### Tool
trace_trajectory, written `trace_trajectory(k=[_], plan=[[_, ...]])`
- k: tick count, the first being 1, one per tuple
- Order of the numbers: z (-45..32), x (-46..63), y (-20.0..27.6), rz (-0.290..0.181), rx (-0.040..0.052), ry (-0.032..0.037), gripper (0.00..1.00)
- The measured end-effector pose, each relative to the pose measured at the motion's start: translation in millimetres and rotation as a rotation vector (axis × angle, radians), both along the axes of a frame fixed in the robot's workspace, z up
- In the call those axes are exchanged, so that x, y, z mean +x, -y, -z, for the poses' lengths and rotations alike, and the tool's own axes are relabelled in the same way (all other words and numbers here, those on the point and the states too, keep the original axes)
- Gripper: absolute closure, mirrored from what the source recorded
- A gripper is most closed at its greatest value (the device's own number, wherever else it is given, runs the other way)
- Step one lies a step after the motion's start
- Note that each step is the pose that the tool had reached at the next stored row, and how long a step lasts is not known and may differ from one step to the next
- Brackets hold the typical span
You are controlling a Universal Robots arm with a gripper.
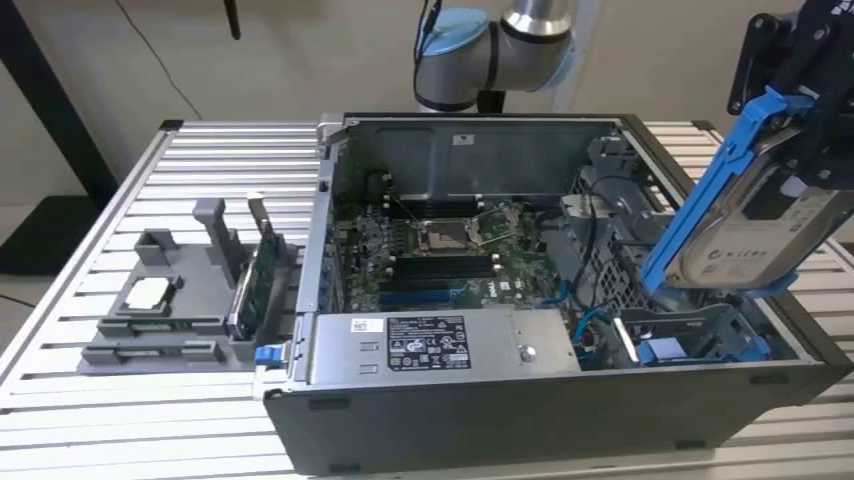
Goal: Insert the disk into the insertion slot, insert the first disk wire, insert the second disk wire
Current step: 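Insert the disk into the insertion slot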
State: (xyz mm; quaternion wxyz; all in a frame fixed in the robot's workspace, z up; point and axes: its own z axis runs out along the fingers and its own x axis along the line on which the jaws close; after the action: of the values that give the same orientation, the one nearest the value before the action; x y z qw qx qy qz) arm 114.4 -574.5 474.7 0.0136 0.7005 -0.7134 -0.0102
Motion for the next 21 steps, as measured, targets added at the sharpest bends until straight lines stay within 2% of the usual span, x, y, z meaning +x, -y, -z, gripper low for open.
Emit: trace_trajectory(k=[15,21], plan=[[8.4,1.4,0.0,0.000,0.0001,0.0000,0.67],[9.4,1.4,0.0,0.000,0.0000,0.0000,0.67]])
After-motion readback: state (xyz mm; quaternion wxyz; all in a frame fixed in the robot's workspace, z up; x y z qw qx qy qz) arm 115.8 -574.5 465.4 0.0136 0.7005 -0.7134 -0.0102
